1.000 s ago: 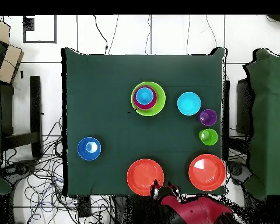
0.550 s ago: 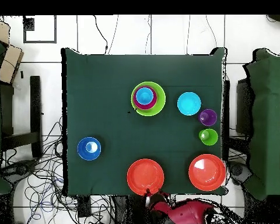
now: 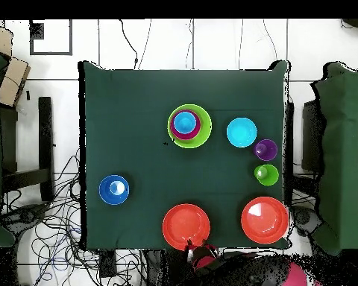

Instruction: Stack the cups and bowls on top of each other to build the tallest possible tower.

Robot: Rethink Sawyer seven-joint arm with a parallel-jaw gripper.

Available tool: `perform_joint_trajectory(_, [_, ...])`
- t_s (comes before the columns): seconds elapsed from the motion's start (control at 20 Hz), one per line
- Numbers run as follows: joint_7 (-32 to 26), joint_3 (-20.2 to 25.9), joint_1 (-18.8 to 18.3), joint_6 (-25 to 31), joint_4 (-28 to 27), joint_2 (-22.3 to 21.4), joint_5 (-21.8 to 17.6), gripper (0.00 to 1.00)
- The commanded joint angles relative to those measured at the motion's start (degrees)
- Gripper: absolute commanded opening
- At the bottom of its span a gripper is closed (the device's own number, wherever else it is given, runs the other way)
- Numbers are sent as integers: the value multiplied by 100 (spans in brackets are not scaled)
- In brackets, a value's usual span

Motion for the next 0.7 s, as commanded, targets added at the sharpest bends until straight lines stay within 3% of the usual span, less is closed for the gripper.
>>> perform_joint_trajectory(0.05, [501,474,-189,244,-710,-55,204,100])
perform_joint_trajectory(0.5, [221,1331,-951,1162,-466,-620,207,100])
perform_joint_trajectory(0.7, [132,1521,-1109,1367,-340,-819,288,100])
